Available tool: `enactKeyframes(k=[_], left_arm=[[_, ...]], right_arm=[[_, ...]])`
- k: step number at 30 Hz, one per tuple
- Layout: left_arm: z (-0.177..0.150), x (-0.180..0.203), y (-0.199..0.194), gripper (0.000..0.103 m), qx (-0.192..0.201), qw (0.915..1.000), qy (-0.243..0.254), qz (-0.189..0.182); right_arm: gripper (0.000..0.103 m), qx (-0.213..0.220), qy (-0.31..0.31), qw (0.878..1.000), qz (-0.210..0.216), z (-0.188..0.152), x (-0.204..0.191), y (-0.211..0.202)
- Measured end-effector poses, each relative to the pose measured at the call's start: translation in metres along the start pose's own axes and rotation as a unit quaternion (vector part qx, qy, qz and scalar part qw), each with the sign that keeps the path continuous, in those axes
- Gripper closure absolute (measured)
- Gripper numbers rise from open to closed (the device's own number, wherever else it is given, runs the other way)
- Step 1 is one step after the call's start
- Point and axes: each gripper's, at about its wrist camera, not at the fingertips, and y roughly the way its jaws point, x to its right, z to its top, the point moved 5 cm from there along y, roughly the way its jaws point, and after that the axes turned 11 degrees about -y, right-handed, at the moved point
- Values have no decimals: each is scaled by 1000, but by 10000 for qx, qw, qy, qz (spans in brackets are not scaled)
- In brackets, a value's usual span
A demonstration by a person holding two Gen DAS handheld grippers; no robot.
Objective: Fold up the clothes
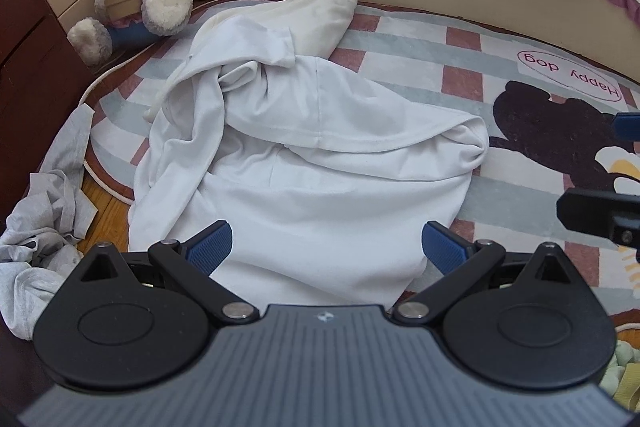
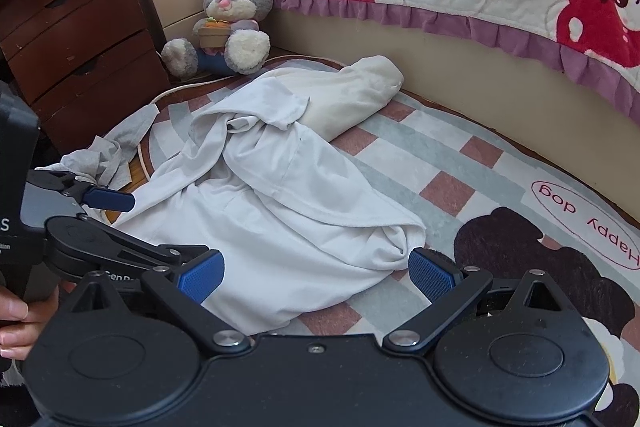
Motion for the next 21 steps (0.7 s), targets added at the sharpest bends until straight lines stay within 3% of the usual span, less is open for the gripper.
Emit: enactKeyframes(k=[21], left_arm=[[-6, 3, 3, 0, -35, 9999, 95, 25]], right_arm=[[3, -153, 22, 9999, 3, -2, -1, 11]])
